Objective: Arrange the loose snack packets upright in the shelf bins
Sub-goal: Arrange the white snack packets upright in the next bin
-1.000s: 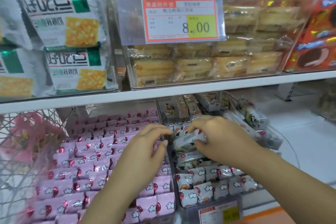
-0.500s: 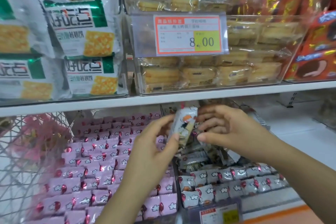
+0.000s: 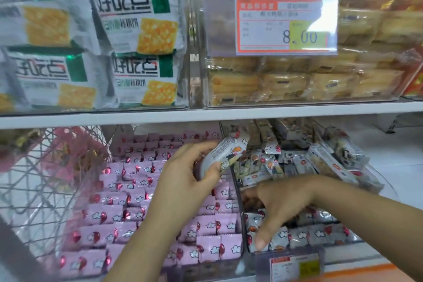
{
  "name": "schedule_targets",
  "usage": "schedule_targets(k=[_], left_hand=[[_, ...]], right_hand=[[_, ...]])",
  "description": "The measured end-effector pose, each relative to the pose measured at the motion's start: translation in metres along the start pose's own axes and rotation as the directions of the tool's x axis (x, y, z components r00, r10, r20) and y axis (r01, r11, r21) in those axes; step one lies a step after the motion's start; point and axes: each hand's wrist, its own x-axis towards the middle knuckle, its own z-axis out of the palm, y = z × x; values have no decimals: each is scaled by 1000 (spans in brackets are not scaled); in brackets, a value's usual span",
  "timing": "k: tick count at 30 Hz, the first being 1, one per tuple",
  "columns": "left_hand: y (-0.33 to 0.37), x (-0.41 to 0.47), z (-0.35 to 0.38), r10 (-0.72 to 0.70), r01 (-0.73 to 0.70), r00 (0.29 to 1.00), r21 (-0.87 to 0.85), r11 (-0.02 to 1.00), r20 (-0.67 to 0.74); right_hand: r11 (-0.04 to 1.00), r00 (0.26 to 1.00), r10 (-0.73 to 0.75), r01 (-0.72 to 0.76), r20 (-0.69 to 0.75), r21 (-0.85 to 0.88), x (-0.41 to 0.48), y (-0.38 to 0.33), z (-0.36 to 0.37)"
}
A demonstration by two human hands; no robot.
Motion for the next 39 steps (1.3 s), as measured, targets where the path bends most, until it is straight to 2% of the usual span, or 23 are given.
schedule_targets(k=[5, 15, 22, 28, 33, 39], left_hand=[[-5, 2, 1, 0, -1, 1000, 55, 998, 19], [-9, 3, 9, -5, 3, 999, 43, 999, 40], [-8, 3, 9, -8, 7, 999, 34, 999, 43], [-9, 3, 8, -6, 4, 999, 32, 999, 44], [-8, 3, 7, -9, 8, 999, 23, 1000, 49], [-5, 2, 8, -8, 7, 999, 11, 1000, 51]], right_hand=[[998, 998, 11, -8, 60, -58, 8, 4, -3], [994, 994, -13, 25, 112, -106, 23, 6, 0], [998, 995, -16, 22, 100, -55, 23, 8, 0], [990, 994, -19, 34, 104, -139, 27, 2, 2], [998, 995, -66, 66, 72, -6, 11, 7, -4], [991, 993, -114, 116, -33, 66, -9, 16, -12]])
